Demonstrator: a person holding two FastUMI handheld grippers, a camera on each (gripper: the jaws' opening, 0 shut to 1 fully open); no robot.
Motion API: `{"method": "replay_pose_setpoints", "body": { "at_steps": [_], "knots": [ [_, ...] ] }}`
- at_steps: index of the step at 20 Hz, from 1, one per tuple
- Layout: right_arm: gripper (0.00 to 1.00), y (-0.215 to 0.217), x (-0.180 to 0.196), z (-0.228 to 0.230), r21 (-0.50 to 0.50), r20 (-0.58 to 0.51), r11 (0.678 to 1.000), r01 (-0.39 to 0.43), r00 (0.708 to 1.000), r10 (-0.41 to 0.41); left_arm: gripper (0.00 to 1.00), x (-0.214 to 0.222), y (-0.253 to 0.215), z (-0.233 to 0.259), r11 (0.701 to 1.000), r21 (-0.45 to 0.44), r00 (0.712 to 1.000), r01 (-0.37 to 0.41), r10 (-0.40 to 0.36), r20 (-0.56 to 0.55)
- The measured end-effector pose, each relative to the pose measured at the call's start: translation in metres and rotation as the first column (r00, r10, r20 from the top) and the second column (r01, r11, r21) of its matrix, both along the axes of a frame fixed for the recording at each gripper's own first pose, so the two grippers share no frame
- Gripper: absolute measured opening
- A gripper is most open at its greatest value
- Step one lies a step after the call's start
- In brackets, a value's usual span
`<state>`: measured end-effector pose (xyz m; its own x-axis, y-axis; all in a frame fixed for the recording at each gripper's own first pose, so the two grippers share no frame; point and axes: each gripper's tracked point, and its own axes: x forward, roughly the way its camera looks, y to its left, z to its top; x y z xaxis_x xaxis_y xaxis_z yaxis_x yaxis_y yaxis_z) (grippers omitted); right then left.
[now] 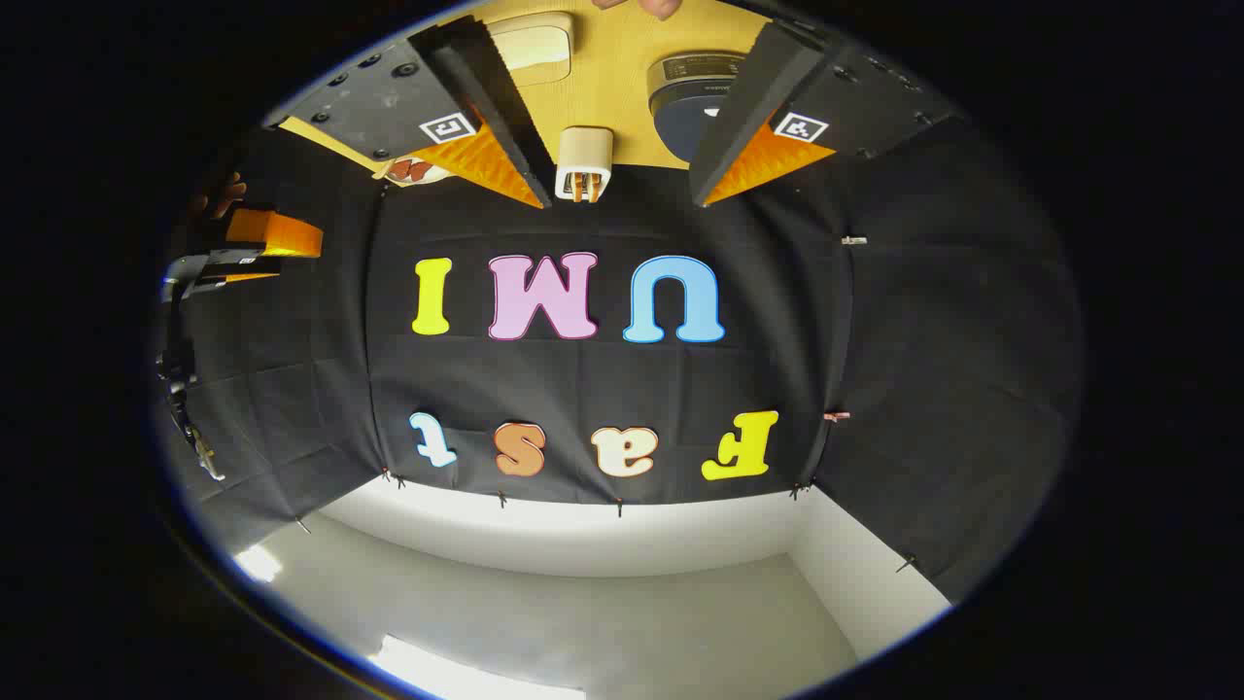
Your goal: Close the left gripper, press the button to open the rice cooker; take a wooden spoon from the chopstick holder with the right hand, scoop a spoonful of rice and pour it into the rice cooker, then put the wooden spoon back into the chopstick holder.
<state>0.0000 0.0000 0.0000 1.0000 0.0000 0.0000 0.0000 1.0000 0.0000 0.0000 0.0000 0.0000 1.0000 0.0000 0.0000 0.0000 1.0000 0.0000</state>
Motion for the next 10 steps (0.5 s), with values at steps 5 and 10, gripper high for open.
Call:
{"method": "replay_pose_setpoints", "body": {
  "at_steps": [5, 10],
  "knots": [
    [0.96, -0.0003, -0.0030, 0.0035, -0.007, 0.011, 1.000, 0.001, 1.000, 0.000, 0.95, -0.0042, -0.0014, 0.0037, 1.000, -0.009, 1.000, 0.001, -0.001, 0.014],
    [0.96, -0.0057, -0.0055, 0.0036, -0.007, 0.018, 1.000, 0.012, 1.000, -0.012, 0.95, -0.0027, -0.0032, 0.0012, 1.000, -0.013, 1.000, 0.008, -0.008, 0.008]
  ]
}}
